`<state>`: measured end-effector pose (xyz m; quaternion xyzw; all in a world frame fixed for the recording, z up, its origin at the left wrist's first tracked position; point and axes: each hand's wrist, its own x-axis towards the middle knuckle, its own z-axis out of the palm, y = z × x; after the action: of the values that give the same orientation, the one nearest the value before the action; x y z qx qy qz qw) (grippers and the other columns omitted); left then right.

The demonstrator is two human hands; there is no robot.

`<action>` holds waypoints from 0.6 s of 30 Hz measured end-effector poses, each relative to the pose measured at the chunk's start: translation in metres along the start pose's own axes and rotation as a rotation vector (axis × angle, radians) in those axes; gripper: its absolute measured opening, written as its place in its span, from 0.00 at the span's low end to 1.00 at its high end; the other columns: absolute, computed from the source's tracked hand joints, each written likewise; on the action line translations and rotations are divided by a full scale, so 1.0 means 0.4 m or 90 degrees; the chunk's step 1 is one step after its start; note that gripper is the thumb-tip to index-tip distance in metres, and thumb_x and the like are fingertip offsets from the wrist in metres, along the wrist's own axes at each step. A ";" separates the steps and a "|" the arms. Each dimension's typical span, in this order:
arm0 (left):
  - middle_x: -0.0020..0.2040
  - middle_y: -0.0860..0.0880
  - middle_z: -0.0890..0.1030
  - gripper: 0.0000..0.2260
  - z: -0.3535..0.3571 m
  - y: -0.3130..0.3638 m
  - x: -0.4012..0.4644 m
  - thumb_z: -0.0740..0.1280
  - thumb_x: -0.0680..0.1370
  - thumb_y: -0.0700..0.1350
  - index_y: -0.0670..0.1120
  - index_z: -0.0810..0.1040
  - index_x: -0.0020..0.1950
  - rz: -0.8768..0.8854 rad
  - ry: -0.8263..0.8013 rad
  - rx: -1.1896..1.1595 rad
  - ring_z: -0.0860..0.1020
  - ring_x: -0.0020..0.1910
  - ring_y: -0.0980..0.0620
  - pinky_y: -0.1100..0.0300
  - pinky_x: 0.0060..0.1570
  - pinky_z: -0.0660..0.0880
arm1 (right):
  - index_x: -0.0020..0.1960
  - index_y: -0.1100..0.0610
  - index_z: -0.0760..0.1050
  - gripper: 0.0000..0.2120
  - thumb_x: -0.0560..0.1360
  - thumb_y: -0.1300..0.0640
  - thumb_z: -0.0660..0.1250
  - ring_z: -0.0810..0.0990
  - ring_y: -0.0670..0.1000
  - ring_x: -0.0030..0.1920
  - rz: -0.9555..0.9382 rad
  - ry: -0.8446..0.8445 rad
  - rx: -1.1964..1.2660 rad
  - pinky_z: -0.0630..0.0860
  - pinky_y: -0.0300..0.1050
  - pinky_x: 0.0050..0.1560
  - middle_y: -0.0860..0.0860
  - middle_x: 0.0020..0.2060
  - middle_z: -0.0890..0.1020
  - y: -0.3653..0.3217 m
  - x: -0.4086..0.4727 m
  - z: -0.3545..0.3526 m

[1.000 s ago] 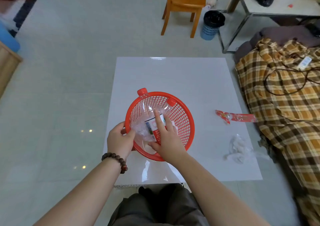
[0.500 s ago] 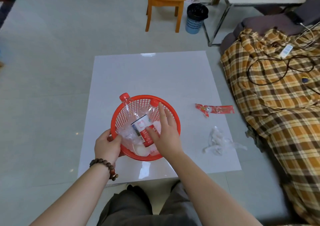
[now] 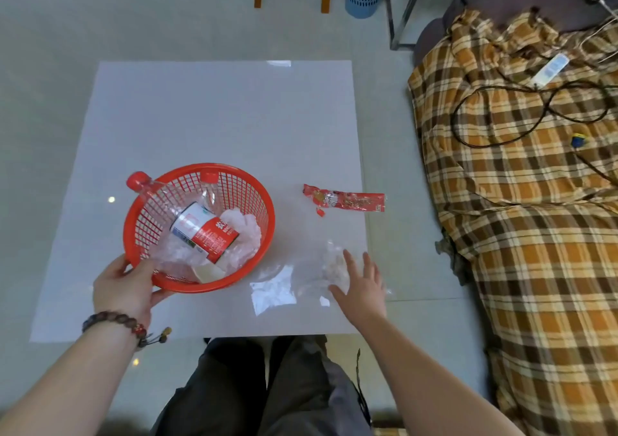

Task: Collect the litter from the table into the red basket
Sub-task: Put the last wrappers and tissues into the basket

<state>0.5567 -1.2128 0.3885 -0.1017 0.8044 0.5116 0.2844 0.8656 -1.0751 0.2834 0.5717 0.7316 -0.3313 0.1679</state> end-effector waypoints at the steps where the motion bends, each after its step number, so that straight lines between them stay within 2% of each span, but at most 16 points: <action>1: 0.51 0.41 0.82 0.08 0.009 -0.004 0.000 0.70 0.74 0.35 0.45 0.78 0.49 0.004 0.005 0.004 0.82 0.40 0.45 0.56 0.32 0.81 | 0.75 0.39 0.39 0.36 0.77 0.39 0.59 0.42 0.59 0.76 -0.019 -0.026 -0.020 0.50 0.60 0.73 0.51 0.77 0.40 0.012 0.011 0.011; 4: 0.48 0.43 0.82 0.11 0.027 -0.014 0.006 0.70 0.73 0.36 0.45 0.78 0.54 0.028 0.011 0.005 0.81 0.39 0.47 0.59 0.26 0.79 | 0.74 0.38 0.35 0.38 0.78 0.42 0.59 0.38 0.59 0.76 -0.076 -0.088 -0.076 0.46 0.59 0.74 0.51 0.76 0.35 0.015 0.042 0.058; 6: 0.44 0.48 0.82 0.09 0.033 -0.019 0.014 0.71 0.72 0.36 0.46 0.80 0.50 0.034 0.013 0.007 0.81 0.38 0.48 0.61 0.23 0.78 | 0.74 0.39 0.35 0.39 0.78 0.47 0.61 0.37 0.59 0.76 -0.091 -0.119 -0.080 0.48 0.59 0.74 0.50 0.76 0.33 0.006 0.067 0.093; 8: 0.42 0.51 0.82 0.07 0.033 -0.023 0.016 0.72 0.71 0.37 0.49 0.80 0.44 0.035 0.018 0.003 0.81 0.38 0.50 0.62 0.24 0.78 | 0.75 0.39 0.40 0.38 0.78 0.56 0.63 0.38 0.58 0.76 -0.074 -0.139 -0.065 0.52 0.57 0.75 0.50 0.76 0.34 0.003 0.089 0.125; 10: 0.42 0.51 0.83 0.08 0.033 -0.027 0.015 0.72 0.70 0.38 0.51 0.80 0.41 0.036 0.017 0.006 0.82 0.37 0.50 0.61 0.25 0.78 | 0.76 0.41 0.46 0.37 0.77 0.65 0.60 0.41 0.58 0.76 -0.059 -0.132 -0.073 0.59 0.55 0.73 0.51 0.77 0.41 0.009 0.100 0.143; 12: 0.43 0.49 0.84 0.07 0.031 -0.031 0.015 0.73 0.70 0.38 0.51 0.81 0.42 0.034 0.012 0.014 0.82 0.38 0.49 0.60 0.27 0.79 | 0.74 0.45 0.52 0.36 0.74 0.71 0.57 0.51 0.58 0.75 -0.058 -0.093 -0.072 0.66 0.51 0.68 0.53 0.76 0.51 0.017 0.112 0.152; 15: 0.44 0.48 0.84 0.06 0.027 -0.037 0.005 0.72 0.71 0.39 0.50 0.81 0.43 0.035 0.013 0.013 0.83 0.38 0.48 0.59 0.27 0.79 | 0.70 0.51 0.61 0.31 0.72 0.73 0.55 0.68 0.55 0.63 -0.047 -0.060 -0.039 0.73 0.45 0.54 0.54 0.66 0.68 0.023 0.138 0.133; 18: 0.43 0.48 0.84 0.06 0.031 -0.029 -0.011 0.71 0.73 0.37 0.48 0.82 0.45 0.050 0.017 0.012 0.83 0.38 0.48 0.60 0.26 0.79 | 0.68 0.55 0.67 0.24 0.74 0.70 0.55 0.74 0.56 0.59 -0.037 -0.045 0.014 0.72 0.45 0.54 0.55 0.61 0.75 0.002 0.151 0.072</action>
<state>0.5698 -1.2078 0.3782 -0.0744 0.8163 0.5132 0.2545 0.8449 -1.0506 0.2246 0.5401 0.7375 -0.3643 0.1780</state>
